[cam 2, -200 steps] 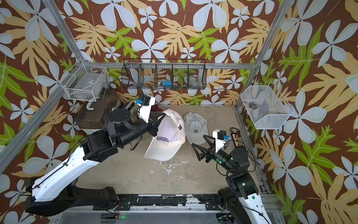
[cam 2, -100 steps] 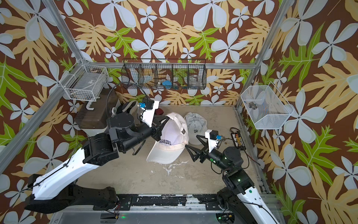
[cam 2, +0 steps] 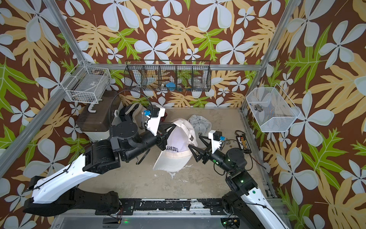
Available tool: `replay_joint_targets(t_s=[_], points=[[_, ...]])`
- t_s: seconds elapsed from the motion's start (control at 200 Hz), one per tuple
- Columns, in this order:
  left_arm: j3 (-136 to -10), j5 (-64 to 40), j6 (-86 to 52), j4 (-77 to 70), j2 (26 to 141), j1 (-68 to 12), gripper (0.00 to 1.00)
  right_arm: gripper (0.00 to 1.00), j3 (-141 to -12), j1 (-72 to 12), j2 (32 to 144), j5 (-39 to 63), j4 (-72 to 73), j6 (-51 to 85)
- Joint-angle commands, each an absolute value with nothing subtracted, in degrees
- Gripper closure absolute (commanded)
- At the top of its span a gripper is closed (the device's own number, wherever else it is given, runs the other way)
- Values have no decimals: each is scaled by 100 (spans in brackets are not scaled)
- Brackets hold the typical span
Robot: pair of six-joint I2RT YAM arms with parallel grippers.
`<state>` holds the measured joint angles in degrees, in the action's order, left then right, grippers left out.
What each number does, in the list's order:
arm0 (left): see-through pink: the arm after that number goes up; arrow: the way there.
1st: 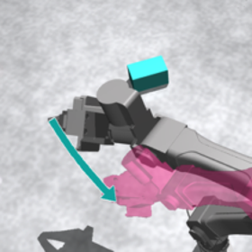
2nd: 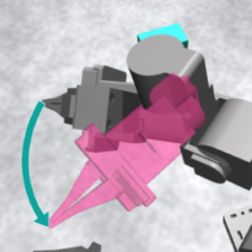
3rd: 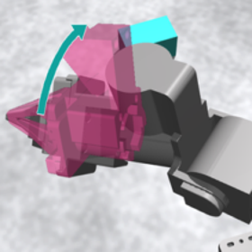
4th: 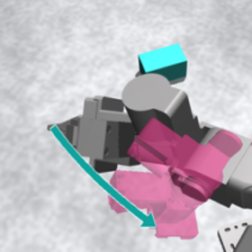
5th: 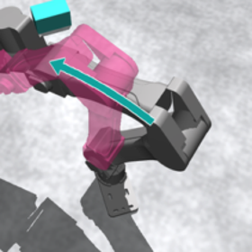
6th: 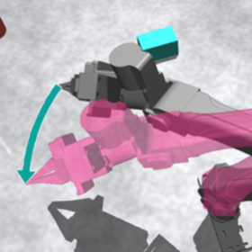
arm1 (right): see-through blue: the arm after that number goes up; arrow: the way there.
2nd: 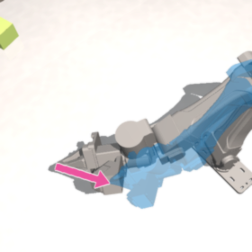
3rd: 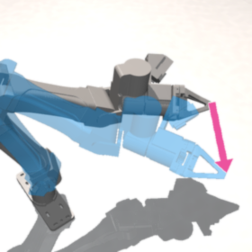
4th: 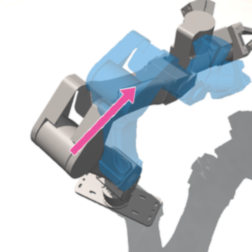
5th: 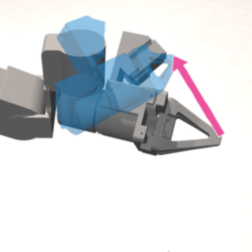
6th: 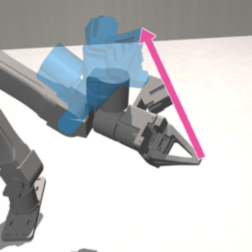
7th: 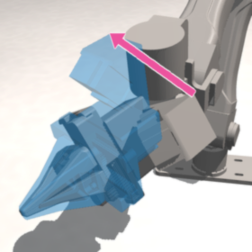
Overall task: Open the adjustable buckle of the baseball cap
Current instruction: Pick up the baseball cap.
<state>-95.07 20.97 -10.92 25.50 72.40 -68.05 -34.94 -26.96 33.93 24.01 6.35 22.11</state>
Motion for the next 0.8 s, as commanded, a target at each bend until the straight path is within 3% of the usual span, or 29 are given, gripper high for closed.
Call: replay_joint_targets(t_s=[0.0,0.17,0.515,0.796], points=[[-9476,2188,-1166,2461,7208,-6860,100,14,-3532,-2706,3385,2359,903,2254],[-9431,2175,-1195,2452,7194,-6951,100,22,-3534,-2708,3340,2308,914,2259],[-9217,2301,-1271,2435,6978,-7058,100,66,-3592,-2708,3261,2139,897,2293],[-8924,2259,-1393,2408,6796,-7075,100,73,-3771,-2707,3182,1878,809,2269]])
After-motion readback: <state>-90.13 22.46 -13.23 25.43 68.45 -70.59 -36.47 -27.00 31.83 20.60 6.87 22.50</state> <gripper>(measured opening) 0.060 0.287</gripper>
